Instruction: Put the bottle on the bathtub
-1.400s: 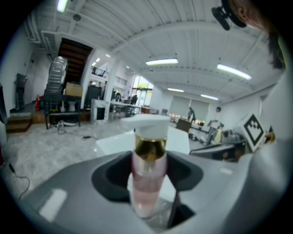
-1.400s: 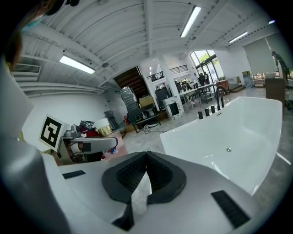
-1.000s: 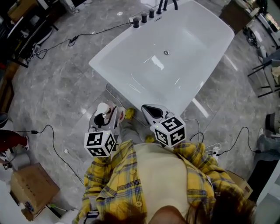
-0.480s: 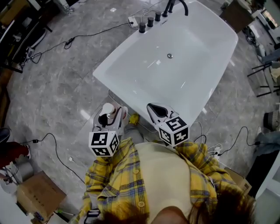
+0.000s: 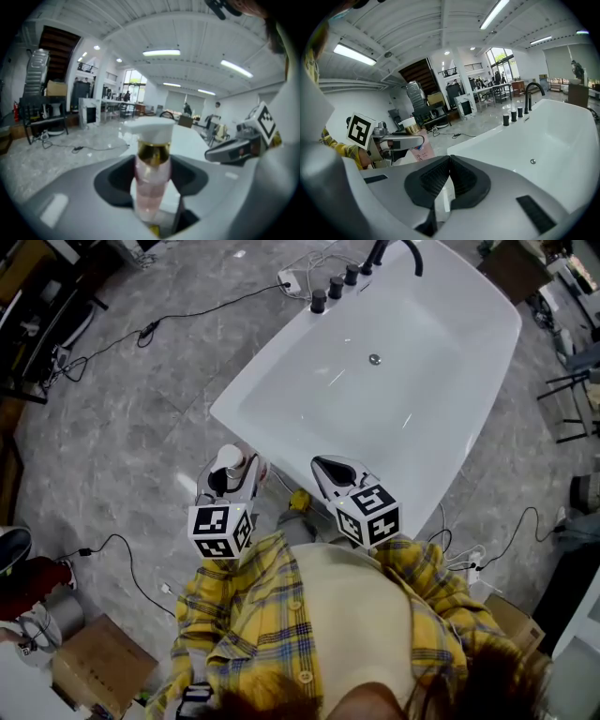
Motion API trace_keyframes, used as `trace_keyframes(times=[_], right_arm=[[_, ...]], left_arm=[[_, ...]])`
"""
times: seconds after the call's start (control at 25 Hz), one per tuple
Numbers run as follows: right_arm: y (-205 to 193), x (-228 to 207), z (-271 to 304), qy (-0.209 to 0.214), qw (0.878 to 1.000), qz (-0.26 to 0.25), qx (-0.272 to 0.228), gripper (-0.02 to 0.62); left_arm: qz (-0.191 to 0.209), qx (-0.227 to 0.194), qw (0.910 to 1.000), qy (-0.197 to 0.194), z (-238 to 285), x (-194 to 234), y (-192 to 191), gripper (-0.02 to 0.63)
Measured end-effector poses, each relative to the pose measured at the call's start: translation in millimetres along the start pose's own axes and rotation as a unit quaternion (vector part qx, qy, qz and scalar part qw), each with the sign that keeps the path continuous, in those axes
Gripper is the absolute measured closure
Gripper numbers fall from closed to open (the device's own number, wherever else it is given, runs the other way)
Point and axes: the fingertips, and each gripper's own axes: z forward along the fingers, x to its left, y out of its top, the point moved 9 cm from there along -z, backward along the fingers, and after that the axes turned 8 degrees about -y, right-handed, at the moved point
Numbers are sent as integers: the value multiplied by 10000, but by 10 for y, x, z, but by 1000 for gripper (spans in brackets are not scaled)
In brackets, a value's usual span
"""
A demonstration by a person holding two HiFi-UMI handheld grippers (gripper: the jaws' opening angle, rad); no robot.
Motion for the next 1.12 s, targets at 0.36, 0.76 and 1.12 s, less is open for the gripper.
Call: trace_keyframes(times=[0.36,0.76,1.12], right_arm=[[114,-16,354,-88,9999,88,112,581],[196,-40,520,-119,9994,145,282,581],[190,-65,607,-190,9988,235,386,581]], left_arm=[[269,52,9995,125,379,577,107,385],[285,-59,9989,365,795,1056,212,385],[419,-191,9977,494,1131,1375,279,387]])
